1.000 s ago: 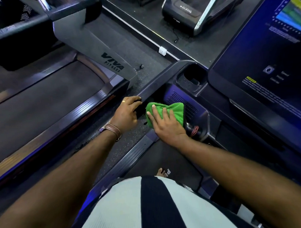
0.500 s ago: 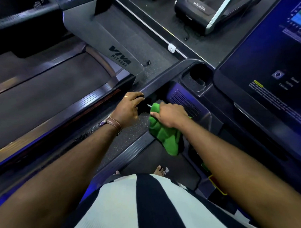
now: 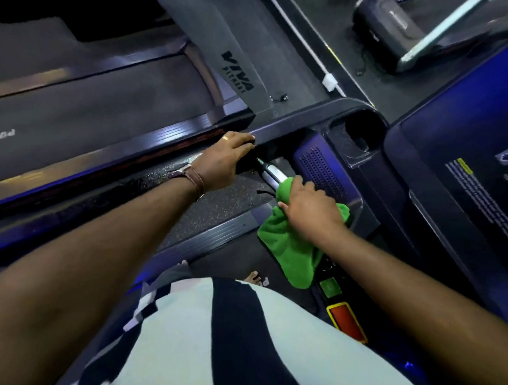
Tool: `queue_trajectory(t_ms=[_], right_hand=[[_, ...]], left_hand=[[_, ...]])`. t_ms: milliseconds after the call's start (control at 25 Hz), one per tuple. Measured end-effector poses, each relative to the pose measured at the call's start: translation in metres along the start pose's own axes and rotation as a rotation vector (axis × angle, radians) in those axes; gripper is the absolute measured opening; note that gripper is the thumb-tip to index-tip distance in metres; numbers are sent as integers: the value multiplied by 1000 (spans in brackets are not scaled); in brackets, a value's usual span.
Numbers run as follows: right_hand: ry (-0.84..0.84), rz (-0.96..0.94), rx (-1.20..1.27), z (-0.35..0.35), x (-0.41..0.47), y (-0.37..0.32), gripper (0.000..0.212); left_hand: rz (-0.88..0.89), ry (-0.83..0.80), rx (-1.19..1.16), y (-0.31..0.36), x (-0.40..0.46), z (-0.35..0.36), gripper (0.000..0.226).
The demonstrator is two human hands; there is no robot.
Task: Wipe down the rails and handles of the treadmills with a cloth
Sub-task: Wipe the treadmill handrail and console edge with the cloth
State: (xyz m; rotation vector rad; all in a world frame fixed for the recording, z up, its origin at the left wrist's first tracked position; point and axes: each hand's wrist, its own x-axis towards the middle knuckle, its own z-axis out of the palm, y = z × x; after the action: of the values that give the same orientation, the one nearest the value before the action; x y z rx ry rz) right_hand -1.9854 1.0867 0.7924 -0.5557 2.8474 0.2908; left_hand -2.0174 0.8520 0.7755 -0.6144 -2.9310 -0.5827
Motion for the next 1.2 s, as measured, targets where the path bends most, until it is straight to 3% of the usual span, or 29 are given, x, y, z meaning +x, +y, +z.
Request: queue_trajectory(t_ms=[200,440,560,720,800,880,1040,1200], right_hand=[[-5,3,-174,-14,44,-70,43],[150,-140,-362,13,18,-49,53],[259,-112,-374,13,-2,-38,57],[224,-45,-414,4,-35,-37,51],[218,-5,-361,-9,-35,-43,46],[346,-45,-155,-23,-24,-51,48],[613,-310,46,-34,1,-112,47],[633,-560,169,-33,8,-211,58]], left_hand=[[-17,-13,44,3,-5,0,47],[-14,-6,53,3,-15,-2,47],[3,-12,64,3,-23,-4,48],[42,-21,69,-2,-41,-10,40],[57,-10,58,-7,-57,-17,38],[44,1,51,-15,-76,-26,40],[-10,44,41,-34,-118,-46,39],[-143,162,70,-67,-195,-82,28]])
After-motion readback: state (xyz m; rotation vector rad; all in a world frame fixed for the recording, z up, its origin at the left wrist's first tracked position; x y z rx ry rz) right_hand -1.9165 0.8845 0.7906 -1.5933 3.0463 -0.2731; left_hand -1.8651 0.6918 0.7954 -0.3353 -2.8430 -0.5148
